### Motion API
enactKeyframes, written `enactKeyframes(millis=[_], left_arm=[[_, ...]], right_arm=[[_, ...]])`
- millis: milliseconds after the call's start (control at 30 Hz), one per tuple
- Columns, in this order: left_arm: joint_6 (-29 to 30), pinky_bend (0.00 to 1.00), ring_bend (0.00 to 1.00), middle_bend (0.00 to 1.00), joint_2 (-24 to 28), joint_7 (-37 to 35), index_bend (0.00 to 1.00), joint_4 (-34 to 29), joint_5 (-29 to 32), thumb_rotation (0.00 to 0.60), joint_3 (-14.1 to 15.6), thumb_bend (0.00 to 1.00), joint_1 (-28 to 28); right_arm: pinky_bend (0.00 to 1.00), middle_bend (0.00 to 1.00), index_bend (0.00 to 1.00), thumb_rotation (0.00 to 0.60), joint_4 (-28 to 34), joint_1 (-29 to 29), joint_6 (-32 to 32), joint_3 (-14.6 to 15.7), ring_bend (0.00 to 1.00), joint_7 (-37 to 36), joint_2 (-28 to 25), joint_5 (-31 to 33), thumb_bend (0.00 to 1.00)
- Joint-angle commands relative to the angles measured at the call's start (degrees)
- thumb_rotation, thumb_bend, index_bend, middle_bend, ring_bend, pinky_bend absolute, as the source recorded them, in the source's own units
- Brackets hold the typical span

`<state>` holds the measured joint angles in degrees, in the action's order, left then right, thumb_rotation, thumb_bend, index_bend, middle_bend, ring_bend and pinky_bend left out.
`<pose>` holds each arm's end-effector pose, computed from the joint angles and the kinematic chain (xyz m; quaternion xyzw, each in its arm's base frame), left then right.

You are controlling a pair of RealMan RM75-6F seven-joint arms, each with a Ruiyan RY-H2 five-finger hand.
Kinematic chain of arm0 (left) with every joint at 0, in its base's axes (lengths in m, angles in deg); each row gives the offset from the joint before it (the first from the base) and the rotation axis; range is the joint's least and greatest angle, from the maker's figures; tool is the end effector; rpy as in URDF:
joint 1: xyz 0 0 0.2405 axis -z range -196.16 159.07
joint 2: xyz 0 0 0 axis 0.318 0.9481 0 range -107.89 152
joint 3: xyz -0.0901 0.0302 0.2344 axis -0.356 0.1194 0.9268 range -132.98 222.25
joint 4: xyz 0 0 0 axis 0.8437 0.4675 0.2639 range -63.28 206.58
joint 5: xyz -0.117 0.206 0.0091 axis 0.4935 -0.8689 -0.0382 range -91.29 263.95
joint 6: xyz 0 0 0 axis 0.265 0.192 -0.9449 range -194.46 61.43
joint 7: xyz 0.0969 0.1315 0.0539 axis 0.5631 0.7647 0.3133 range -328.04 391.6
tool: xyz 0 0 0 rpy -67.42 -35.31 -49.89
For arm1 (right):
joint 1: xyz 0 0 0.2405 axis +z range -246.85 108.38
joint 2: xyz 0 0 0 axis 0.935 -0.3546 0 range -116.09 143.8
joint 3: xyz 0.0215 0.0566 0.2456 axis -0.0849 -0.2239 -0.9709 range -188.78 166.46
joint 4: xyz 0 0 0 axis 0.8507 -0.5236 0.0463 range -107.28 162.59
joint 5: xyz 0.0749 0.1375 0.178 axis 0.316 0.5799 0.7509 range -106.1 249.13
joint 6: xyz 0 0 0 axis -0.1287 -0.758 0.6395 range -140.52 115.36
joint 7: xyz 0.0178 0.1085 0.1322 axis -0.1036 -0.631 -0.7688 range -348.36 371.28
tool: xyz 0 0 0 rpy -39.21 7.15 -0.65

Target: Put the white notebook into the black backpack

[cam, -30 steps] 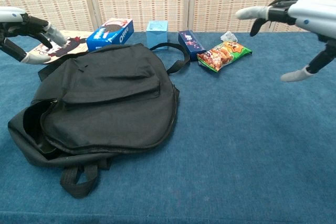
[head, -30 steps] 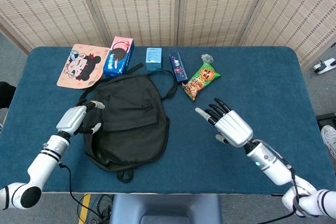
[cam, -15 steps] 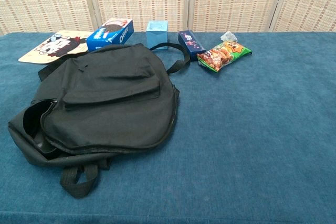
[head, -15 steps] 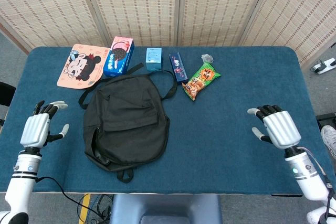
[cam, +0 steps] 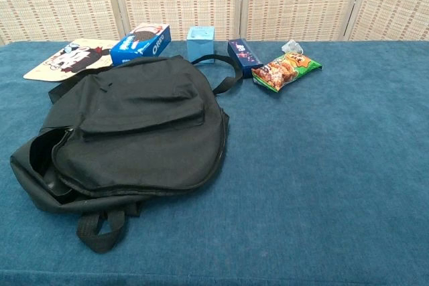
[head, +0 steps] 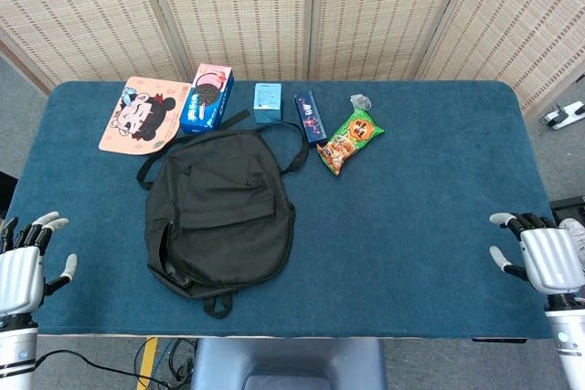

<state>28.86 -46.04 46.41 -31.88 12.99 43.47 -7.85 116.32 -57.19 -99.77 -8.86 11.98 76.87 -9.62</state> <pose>-0.2775 0.2240 0.1266 -0.5260 -0.3836 -0.3962 0.6475 -0.3268 -0.2330 0.1458 0.6162 -0.3508 0.3686 0.6011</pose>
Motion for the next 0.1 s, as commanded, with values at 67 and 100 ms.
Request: enactKeyframes(millis=[67, 100], left_arm=[[1.46, 0.04, 0.2, 0.18, -1.23, -0.02, 0.31, 2.35, -2.7, 0.6, 0.56, 0.38, -1.88], [1.33, 0.04, 0.2, 0.18, -1.22, -0.23, 0.31, 2.35, -2.76, 0.6, 0.48, 0.38, -2.08]], right_arm=[[0.39, 0.43, 0.35, 0.6, -0.64, -0.7, -0.04, -0.52, 0.35, -0.74, 0.06, -0.76, 0.25], [0.39, 0.43, 0.35, 0.6, -0.75, -0.8, -0.01, -0.66, 0.35, -0.85, 0.13, -0.96, 0.25]])
